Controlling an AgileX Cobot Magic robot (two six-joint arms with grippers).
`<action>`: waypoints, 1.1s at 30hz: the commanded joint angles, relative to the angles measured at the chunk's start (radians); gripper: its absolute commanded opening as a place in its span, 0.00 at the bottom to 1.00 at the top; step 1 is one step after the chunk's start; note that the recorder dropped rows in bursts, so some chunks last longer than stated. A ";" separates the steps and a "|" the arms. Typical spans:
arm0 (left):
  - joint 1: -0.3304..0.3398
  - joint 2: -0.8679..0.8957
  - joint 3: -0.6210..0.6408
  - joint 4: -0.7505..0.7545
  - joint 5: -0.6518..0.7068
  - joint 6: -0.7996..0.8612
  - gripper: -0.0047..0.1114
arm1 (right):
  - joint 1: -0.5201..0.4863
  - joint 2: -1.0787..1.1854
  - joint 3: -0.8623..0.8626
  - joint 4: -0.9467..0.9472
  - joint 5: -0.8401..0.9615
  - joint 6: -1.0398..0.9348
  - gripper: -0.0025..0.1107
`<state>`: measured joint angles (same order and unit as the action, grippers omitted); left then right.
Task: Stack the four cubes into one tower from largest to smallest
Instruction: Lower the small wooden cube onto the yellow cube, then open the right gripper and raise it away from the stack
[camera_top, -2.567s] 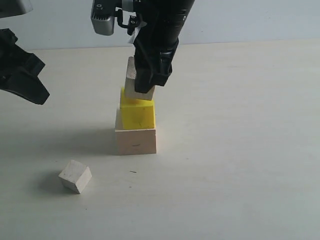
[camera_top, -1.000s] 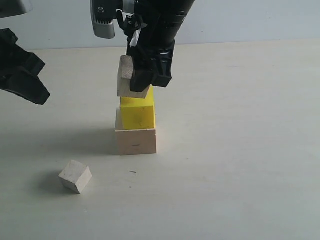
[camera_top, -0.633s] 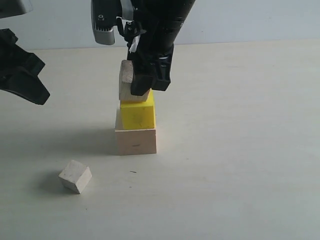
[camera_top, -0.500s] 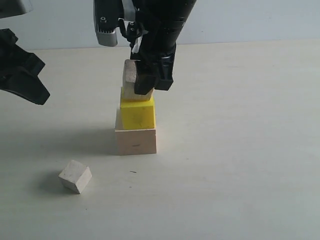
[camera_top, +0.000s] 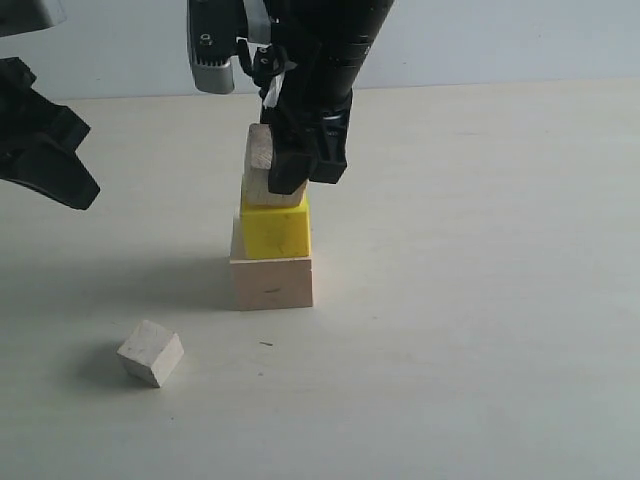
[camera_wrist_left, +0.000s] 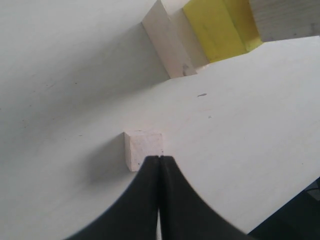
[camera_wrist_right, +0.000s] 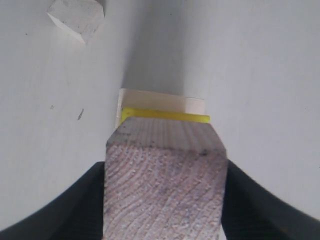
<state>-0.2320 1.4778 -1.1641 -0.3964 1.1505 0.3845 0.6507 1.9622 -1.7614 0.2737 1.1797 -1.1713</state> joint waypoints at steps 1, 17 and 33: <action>0.001 -0.001 0.001 -0.009 0.006 0.002 0.04 | -0.001 -0.003 0.000 0.010 -0.042 -0.015 0.37; 0.001 -0.001 0.001 -0.007 0.006 0.002 0.04 | -0.001 -0.003 0.000 0.004 -0.049 0.020 0.57; 0.001 -0.001 0.001 -0.005 0.001 0.004 0.04 | -0.001 -0.054 0.000 0.004 -0.054 0.050 0.57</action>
<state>-0.2320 1.4778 -1.1641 -0.3964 1.1505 0.3862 0.6507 1.9349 -1.7614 0.2737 1.1327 -1.1316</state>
